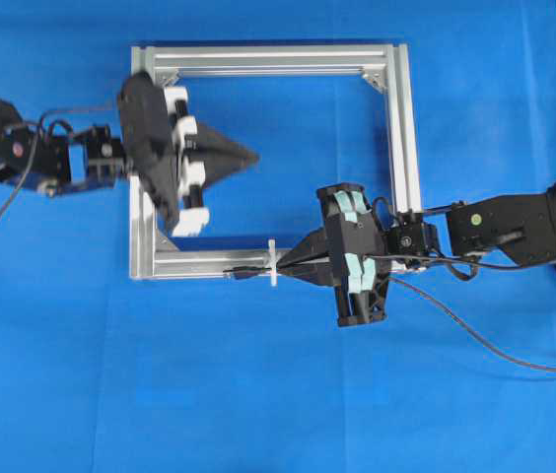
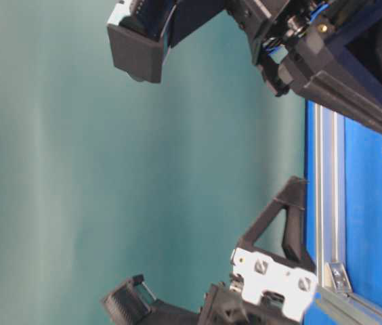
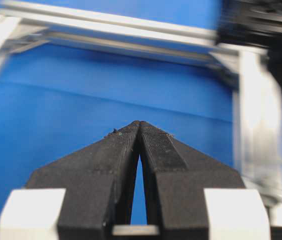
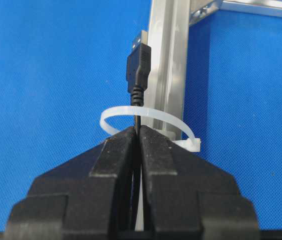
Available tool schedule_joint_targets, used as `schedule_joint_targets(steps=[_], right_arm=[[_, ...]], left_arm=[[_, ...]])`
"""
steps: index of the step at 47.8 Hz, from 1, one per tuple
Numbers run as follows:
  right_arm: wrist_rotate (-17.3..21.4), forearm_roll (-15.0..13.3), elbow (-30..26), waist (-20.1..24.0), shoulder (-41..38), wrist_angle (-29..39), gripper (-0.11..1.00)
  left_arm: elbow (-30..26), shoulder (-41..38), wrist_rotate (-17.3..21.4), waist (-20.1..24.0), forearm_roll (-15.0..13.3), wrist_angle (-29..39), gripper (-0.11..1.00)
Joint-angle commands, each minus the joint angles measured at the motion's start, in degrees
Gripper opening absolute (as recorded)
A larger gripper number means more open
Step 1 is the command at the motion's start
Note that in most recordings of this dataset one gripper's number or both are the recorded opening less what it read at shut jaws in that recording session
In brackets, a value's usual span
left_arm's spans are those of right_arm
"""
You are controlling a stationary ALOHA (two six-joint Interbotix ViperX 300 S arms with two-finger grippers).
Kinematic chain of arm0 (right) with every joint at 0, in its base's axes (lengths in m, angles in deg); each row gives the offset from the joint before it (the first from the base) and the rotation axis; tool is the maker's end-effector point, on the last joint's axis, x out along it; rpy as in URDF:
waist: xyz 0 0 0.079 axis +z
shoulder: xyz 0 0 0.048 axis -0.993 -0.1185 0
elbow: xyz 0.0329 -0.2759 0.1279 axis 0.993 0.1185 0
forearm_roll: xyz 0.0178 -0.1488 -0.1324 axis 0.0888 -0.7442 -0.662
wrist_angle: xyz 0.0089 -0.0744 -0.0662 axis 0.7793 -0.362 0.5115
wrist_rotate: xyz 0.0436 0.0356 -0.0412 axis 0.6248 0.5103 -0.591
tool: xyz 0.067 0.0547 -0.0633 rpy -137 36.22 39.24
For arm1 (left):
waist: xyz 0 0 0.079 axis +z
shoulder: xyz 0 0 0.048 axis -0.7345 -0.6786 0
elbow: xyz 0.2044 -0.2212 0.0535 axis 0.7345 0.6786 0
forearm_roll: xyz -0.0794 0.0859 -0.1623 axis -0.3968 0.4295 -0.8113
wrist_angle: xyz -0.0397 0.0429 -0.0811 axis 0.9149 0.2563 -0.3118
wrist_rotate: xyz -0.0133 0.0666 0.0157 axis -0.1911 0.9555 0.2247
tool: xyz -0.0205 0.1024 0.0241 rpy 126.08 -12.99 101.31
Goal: Insert the wire through the string loop located in the center.
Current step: 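Move the left gripper to the plug emerging from the loop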
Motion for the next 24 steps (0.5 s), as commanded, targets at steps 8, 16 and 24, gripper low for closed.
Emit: schedule_joint_targets(steps=[8,16,24], right_arm=[[-0.1,0.0,-0.7,-0.1,0.6,-0.6,-0.03],[-0.1,-0.1,-0.7,-0.1,0.5,-0.7,-0.03],[-0.1,-0.1,-0.6,-0.1,0.5,-0.7,-0.03]], left_arm=[[0.3,2.5,-0.2,-7.7,0.1,-0.2,0.00],[0.4,3.1,-0.7,-12.5,0.0,-0.2,0.00],[0.3,3.2,-4.0,-14.8,0.0,-0.2,0.00]])
